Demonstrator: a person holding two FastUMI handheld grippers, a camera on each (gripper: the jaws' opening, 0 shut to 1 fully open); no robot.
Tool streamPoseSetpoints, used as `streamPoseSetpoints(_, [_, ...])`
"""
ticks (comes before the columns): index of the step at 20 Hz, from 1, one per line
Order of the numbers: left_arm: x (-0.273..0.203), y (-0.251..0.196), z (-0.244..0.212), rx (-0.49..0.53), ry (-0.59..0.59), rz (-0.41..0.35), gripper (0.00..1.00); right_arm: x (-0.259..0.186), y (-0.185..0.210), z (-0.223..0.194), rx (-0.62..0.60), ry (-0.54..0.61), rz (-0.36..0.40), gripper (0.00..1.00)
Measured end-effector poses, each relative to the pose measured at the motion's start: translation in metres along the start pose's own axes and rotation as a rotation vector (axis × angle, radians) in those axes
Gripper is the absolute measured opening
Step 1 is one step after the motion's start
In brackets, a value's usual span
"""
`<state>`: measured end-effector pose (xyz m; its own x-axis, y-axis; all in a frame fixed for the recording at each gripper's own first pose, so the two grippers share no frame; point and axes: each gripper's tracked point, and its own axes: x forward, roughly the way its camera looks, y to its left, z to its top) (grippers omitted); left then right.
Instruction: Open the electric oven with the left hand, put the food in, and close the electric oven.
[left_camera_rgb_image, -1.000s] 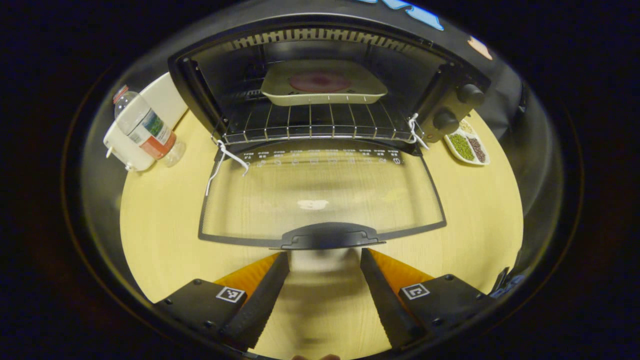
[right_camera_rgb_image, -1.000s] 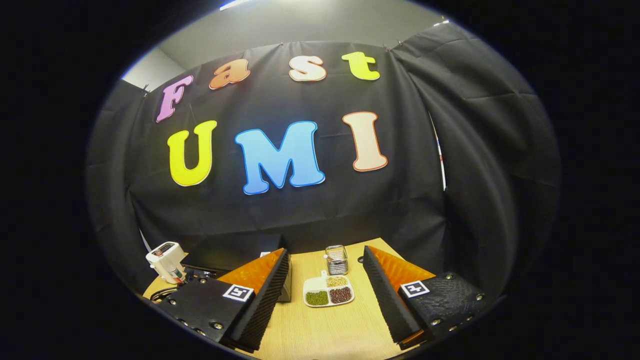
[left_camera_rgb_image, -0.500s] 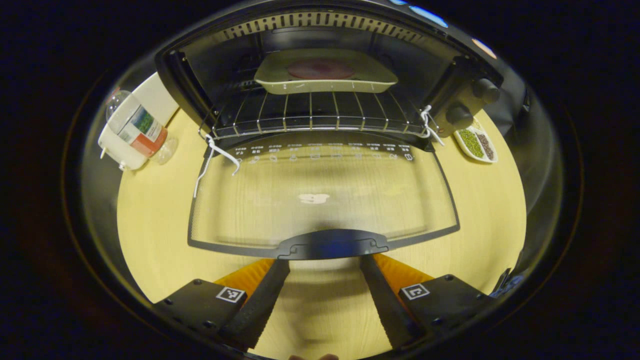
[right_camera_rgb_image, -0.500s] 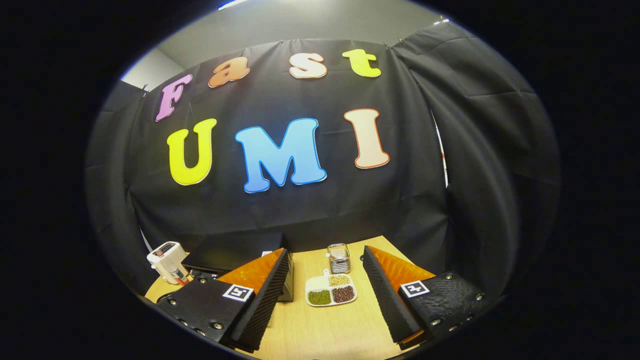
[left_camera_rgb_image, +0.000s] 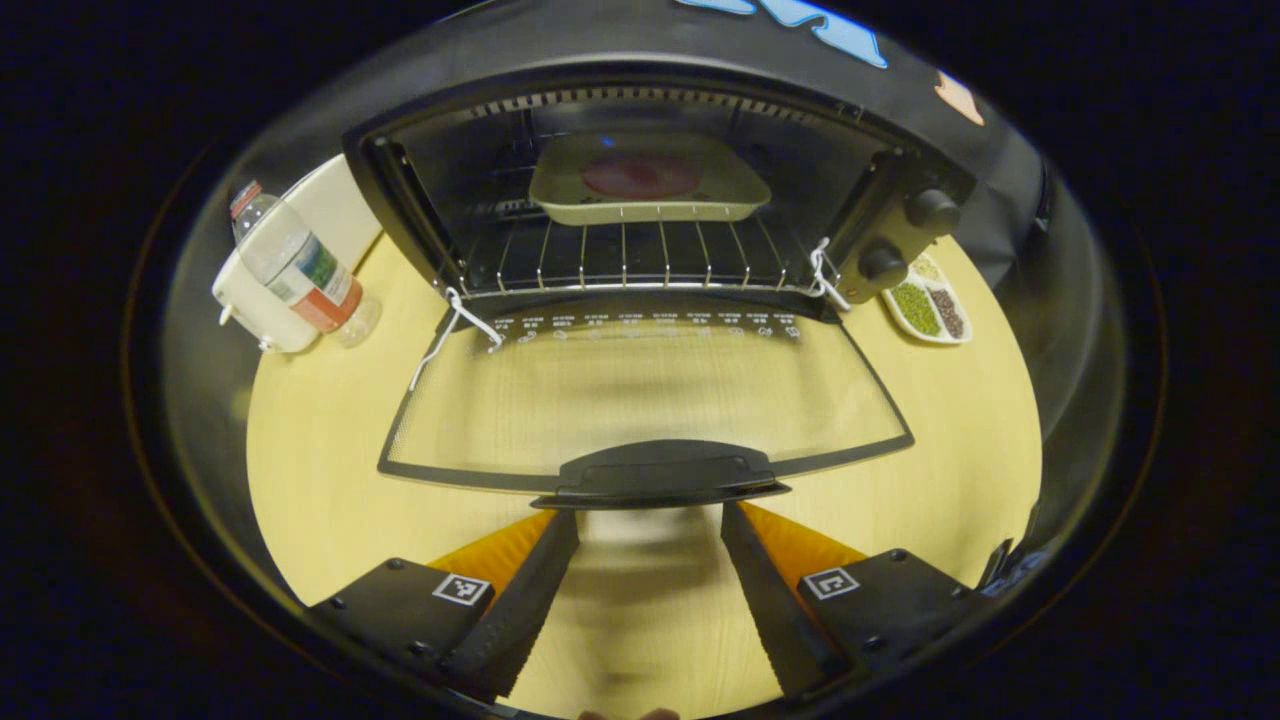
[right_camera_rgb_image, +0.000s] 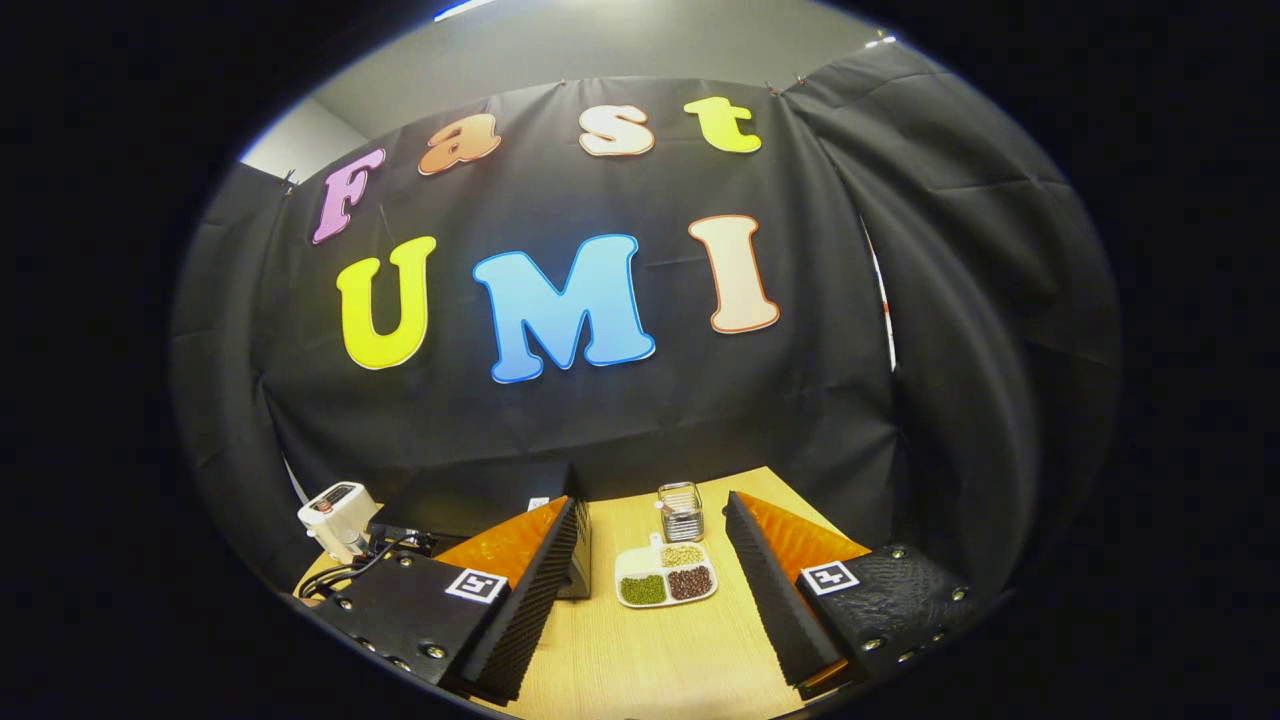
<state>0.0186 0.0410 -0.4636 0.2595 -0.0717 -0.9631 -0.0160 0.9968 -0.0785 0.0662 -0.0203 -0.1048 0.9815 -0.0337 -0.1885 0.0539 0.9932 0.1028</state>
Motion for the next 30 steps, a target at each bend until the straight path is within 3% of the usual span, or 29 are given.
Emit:
streamPoseSetpoints(2, [-0.005,0.0,0.003,-0.009,-0.012,-0.007,0.94,-0.001,0.002,0.001,0.0,-0.004,0.007,0.92])
streamPoseSetpoints(3, [-0.009,-0.001,0.004,-0.008,-0.02,-0.008,0.98,-0.002,0.003,0.002,-0.001,-0.009,0.01,0.92])
streamPoseSetpoints(5, [-0.015,-0.001,0.008,0.001,-0.038,-0.009,0.94,-0.004,0.004,0.004,-0.002,-0.019,0.012,0.92])
streamPoseSetpoints(8, [-0.021,-0.002,0.01,-0.011,-0.057,-0.019,0.98,-0.008,0.003,0.002,0.0,-0.02,0.008,0.92])
streamPoseSetpoints(10, [-0.025,-0.002,0.012,-0.011,-0.065,-0.02,0.94,-0.009,0.001,0.002,0.002,-0.019,0.003,0.92])
streamPoseSetpoints(17, [-0.039,-0.003,0.022,-0.021,-0.109,-0.025,0.98,-0.014,-0.004,0.002,-0.002,-0.02,0.001,0.92])
streamPoseSetpoints(18, [-0.041,-0.003,0.024,-0.026,-0.112,-0.03,0.94,-0.014,-0.003,0.002,-0.003,-0.02,0.004,0.92])
streamPoseSetpoints(19, [-0.041,-0.004,0.025,-0.03,-0.116,-0.035,0.98,-0.013,-0.003,0.002,-0.004,-0.018,0.004,0.92])
streamPoseSetpoints(20, [-0.041,-0.003,0.027,-0.035,-0.122,-0.032,0.94,-0.013,-0.003,0.001,-0.005,-0.015,0.008,0.92])
streamPoseSetpoints(22, [-0.043,0.002,0.03,-0.043,-0.132,-0.019,1.0,-0.014,-0.003,-0.001,-0.012,-0.007,0.015,0.92])
streamPoseSetpoints(30, [-0.062,0.008,0.067,-0.125,-0.254,-0.007,1.0,-0.016,-0.018,0.005,-0.019,-0.011,0.016,0.92])
